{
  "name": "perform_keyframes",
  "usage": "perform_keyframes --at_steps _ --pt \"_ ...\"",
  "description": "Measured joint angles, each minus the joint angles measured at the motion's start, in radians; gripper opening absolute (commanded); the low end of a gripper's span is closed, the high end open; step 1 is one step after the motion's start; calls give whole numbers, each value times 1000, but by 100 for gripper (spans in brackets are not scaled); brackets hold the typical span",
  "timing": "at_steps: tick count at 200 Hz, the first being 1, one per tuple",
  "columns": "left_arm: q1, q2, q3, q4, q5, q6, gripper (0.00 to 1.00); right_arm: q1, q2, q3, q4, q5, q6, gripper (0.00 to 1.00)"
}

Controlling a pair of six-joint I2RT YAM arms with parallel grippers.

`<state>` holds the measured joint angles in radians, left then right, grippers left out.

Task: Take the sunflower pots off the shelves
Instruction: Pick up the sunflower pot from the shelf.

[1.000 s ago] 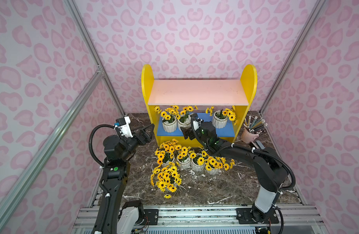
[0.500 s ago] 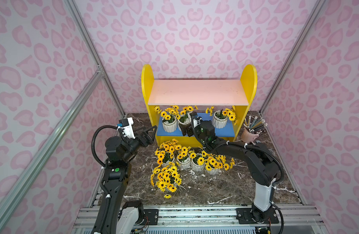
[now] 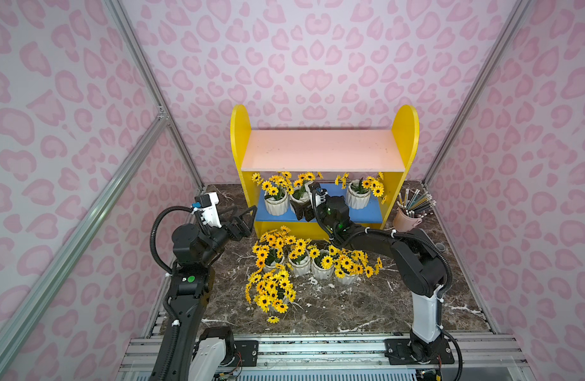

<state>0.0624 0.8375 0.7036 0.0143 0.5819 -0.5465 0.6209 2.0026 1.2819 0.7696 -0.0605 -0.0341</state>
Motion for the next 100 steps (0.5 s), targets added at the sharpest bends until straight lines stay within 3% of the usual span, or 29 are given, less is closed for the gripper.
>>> perform_keyframes --at_steps 100 --pt "0 0 0 -3 -14 22 96 -1 18 -8 35 -17 -22 90"
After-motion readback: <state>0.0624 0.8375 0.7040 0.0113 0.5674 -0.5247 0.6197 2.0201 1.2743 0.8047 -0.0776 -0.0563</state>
